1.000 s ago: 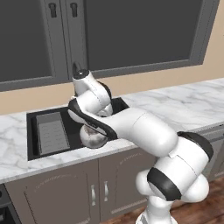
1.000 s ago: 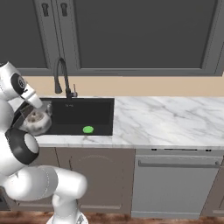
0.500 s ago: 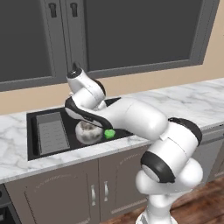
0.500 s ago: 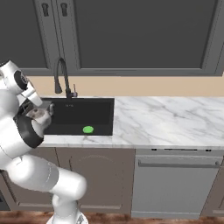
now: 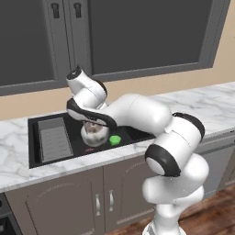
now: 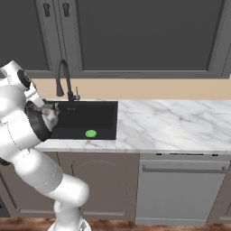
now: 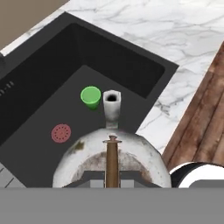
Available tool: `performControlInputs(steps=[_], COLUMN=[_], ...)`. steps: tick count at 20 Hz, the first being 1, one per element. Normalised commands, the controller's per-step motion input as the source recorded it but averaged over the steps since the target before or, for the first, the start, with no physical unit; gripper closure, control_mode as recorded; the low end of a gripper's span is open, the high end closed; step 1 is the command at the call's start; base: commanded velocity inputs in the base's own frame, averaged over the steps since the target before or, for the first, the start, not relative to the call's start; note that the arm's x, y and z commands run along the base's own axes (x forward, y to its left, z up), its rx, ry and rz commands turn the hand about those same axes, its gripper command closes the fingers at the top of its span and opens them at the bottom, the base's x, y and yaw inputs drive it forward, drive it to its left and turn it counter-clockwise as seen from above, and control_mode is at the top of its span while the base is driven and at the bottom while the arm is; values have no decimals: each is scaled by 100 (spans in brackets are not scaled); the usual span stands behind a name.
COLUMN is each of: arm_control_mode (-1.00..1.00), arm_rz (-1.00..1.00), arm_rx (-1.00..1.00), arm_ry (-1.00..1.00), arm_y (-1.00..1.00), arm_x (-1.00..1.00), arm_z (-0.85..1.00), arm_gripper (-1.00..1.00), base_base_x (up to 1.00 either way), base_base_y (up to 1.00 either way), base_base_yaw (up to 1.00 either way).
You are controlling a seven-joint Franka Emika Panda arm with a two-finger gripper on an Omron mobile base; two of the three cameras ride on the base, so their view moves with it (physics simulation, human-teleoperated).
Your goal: Pick the kettle and jug and place them in the sink. Then turn on the water.
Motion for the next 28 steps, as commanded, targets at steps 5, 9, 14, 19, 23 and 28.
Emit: performControlInputs(steps=[5,9,14,19,23,28], arm_control_mode=[-100,-100,-100,-100,-100,-100], arm_rz=[-3,-3,-2,-3,-4,-4], arm_rx=[0,-1,0,-1,-1,-1], arm_ry=[-1,-4,-6,-5,-6,-5], arm_y=[0,0,0,-6,-8,-11], arm_x=[2,8,5,2,3,8], arm_z=[-1,-9,-18,-25,-12,-7], arm_gripper=[100,100,100,100,100,100], base_base_x=[0,0,0,0,0,0], base_base_y=[0,0,0,0,0,0], base_base_yaw=[0,0,0,0,0,0])
